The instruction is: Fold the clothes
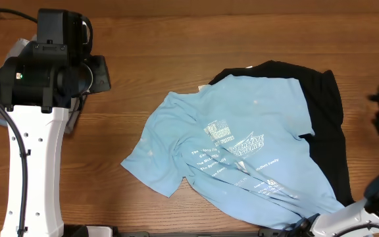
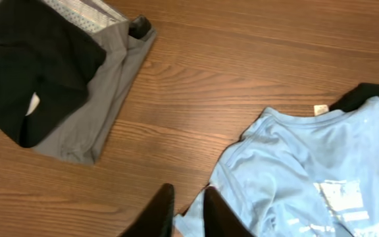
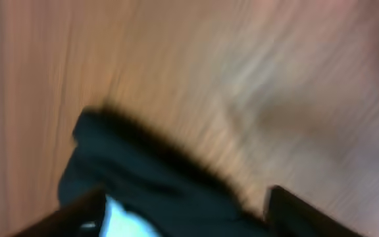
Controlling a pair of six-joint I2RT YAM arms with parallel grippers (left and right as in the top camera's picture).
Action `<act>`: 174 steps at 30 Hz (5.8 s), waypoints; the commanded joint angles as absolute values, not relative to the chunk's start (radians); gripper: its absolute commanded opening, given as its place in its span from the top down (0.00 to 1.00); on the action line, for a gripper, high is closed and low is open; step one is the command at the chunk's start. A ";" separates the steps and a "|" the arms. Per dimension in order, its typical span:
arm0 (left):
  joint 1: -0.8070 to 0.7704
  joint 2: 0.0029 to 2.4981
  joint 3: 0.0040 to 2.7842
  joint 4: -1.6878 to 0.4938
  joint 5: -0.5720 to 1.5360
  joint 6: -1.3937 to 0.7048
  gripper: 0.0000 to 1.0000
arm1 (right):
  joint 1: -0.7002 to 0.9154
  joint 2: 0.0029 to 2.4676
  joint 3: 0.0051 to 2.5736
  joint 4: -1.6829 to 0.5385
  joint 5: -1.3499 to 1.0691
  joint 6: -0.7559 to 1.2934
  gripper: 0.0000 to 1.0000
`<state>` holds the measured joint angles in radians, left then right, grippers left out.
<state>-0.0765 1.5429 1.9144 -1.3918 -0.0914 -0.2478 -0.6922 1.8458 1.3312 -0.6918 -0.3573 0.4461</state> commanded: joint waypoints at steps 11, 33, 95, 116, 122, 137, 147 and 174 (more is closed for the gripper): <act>-0.072 1.524 1.941 -1.433 0.125 -0.155 0.51 | -0.442 2.012 1.261 -0.436 -0.054 0.156 0.00; -0.156 1.635 1.899 -1.441 0.237 -0.092 0.47 | -0.572 1.965 1.711 -0.729 0.225 0.315 0.96; -0.165 2.050 2.085 -1.356 -0.159 -0.160 0.96 | -0.693 1.939 1.732 -1.069 -0.071 0.424 0.22; -0.113 2.027 2.085 -1.373 -0.136 -0.149 0.96 | -0.550 2.011 1.276 -0.562 -0.357 0.124 0.74; -0.097 2.027 2.085 -1.408 -0.247 -0.149 0.96 | -0.654 1.998 1.507 -0.715 -0.086 0.271 0.96; 0.068 2.027 2.085 -1.470 -0.294 -0.154 0.96 | -0.926 1.998 1.906 -0.870 0.139 0.369 0.96; 0.093 2.001 2.086 -1.465 -0.282 -0.157 0.93 | -0.936 1.998 1.905 -0.995 -0.066 0.375 0.29; 0.089 1.759 2.086 -1.502 0.136 -0.082 0.56 | -0.845 2.003 1.288 -0.935 0.384 0.649 0.96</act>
<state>0.0933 1.7630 2.0747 -1.4971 0.1097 -0.1184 -0.7197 1.9820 1.2980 -0.9199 0.0856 0.5991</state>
